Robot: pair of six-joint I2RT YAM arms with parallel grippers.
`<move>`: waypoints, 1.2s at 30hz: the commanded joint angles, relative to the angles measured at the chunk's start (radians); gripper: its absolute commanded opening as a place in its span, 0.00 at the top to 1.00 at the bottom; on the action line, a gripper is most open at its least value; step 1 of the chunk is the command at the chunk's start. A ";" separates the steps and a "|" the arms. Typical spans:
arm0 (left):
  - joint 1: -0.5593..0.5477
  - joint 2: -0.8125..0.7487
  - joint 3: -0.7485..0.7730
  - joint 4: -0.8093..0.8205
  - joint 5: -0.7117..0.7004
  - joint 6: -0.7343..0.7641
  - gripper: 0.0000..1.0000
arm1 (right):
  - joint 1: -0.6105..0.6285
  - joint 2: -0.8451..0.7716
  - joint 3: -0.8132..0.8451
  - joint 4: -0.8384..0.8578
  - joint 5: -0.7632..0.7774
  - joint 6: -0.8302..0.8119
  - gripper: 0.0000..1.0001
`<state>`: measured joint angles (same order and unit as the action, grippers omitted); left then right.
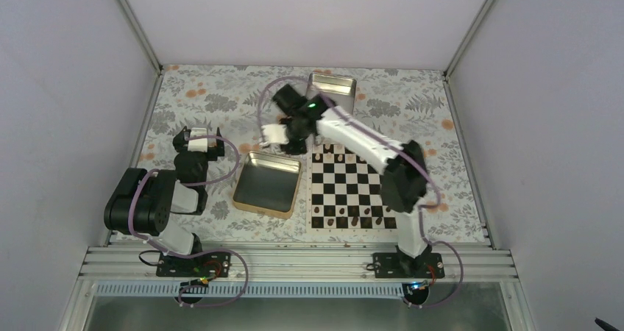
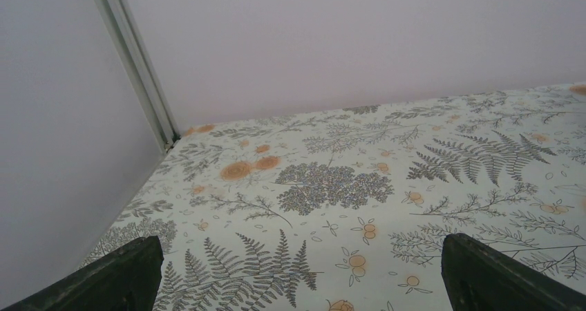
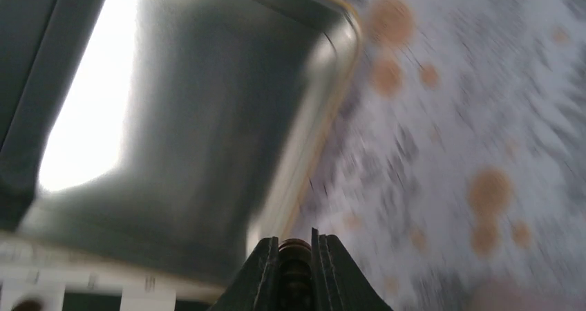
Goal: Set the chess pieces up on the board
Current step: Pick up the chess piece from the storage box, then place the chess piece on the chessboard.
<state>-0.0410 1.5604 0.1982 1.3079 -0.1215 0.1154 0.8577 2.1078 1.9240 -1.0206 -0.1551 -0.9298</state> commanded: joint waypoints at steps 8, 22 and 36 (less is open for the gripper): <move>0.009 0.002 0.006 0.032 0.012 -0.010 0.00 | -0.477 -0.633 -0.600 -0.089 0.025 -0.114 0.95; 0.009 0.002 0.006 0.031 0.011 -0.010 0.00 | -0.945 -1.040 -1.234 -0.027 -0.030 -0.445 0.94; 0.009 0.002 0.005 0.031 0.011 -0.012 0.00 | -0.965 -0.977 -1.363 0.108 -0.042 -0.459 0.94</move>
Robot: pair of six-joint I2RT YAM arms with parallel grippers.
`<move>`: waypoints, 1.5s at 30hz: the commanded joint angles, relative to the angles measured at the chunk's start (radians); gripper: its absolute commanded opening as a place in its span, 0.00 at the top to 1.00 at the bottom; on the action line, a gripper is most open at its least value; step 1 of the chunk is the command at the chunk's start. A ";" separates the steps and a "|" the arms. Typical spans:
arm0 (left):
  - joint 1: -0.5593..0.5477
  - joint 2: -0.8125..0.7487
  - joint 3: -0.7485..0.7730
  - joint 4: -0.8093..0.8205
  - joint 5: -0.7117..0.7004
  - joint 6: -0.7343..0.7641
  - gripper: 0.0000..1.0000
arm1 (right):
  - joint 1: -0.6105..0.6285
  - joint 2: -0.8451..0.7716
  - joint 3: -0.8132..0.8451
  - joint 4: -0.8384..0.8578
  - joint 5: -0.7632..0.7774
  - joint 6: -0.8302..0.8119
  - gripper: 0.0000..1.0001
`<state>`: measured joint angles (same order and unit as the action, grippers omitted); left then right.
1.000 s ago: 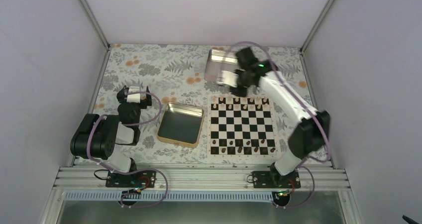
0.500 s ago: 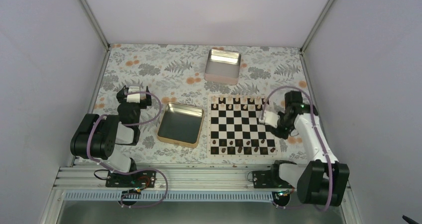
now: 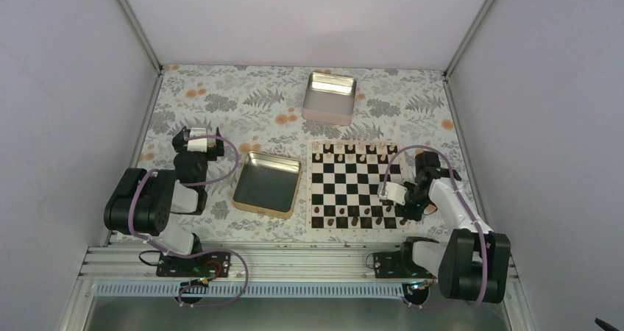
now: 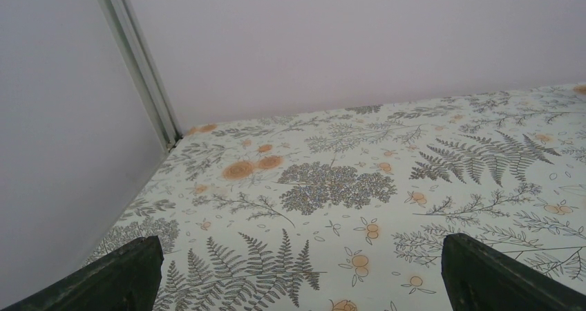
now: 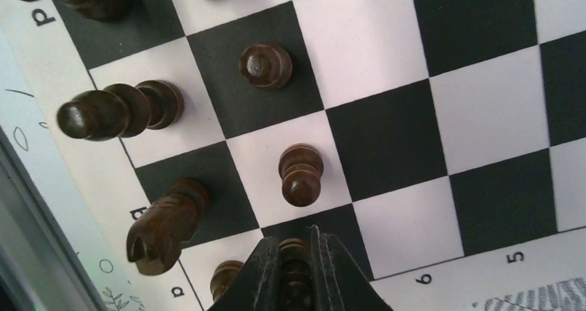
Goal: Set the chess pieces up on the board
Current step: Place the chess piece on the chessboard.
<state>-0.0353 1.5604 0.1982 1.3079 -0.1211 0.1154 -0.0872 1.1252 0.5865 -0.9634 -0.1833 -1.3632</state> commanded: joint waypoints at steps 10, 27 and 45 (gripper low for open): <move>0.003 0.002 0.006 0.031 0.010 -0.012 0.00 | -0.077 0.038 -0.024 0.097 -0.013 -0.054 0.94; 0.001 0.001 0.006 0.031 0.011 -0.010 0.00 | -0.096 0.087 -0.009 0.090 -0.037 -0.066 0.87; 0.002 0.002 0.006 0.031 0.012 -0.009 0.00 | -0.096 0.019 0.390 -0.220 -0.190 -0.074 0.00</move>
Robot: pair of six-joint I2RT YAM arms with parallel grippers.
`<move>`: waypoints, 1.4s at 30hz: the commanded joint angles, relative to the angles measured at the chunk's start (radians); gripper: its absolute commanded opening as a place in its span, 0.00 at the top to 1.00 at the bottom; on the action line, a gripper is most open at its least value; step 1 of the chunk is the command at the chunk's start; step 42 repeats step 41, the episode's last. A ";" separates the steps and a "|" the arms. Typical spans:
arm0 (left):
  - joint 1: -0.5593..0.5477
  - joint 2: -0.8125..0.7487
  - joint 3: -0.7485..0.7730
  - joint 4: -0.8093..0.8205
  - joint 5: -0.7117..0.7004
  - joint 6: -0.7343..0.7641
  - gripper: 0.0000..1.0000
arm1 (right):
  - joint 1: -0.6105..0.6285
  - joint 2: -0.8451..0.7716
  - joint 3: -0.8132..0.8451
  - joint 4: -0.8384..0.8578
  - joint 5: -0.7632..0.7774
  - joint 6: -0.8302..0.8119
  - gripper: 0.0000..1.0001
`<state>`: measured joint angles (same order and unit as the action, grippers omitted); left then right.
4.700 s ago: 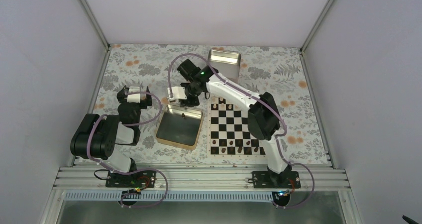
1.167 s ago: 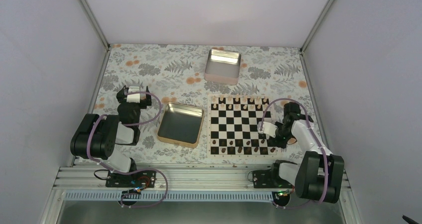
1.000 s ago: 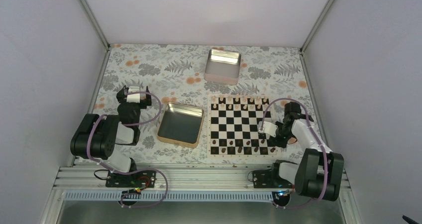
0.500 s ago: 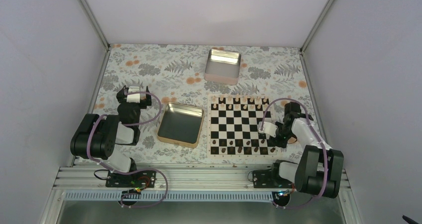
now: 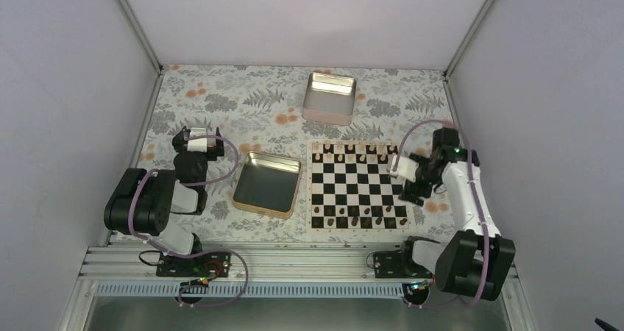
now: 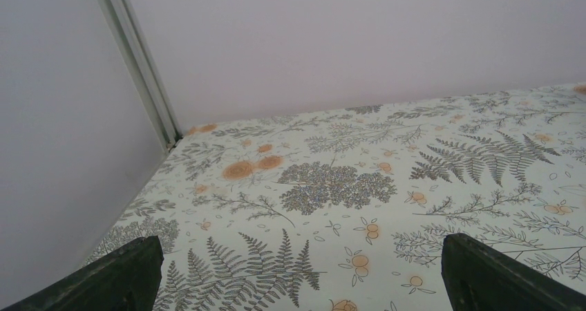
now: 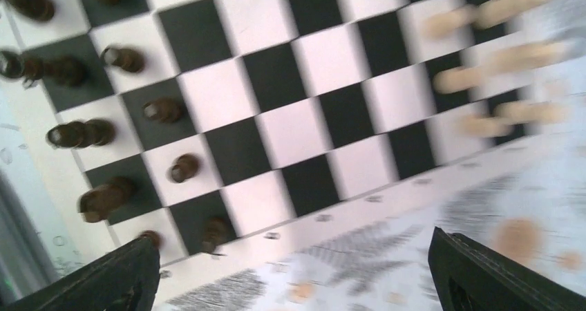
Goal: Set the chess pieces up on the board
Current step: Place the chess piece on the chessboard, then reset both arms
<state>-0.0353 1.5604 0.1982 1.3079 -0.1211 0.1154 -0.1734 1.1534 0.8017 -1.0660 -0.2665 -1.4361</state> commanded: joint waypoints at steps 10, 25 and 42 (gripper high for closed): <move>0.002 0.004 0.007 0.030 0.012 -0.009 0.00 | -0.006 0.152 0.596 -0.222 -0.131 0.130 0.00; 0.002 0.002 0.007 0.030 0.015 -0.009 0.00 | 0.002 0.068 0.559 0.015 -0.429 0.248 0.00; 0.002 0.001 0.007 0.030 0.015 -0.009 0.00 | 0.027 0.128 0.524 0.115 -0.379 0.429 0.00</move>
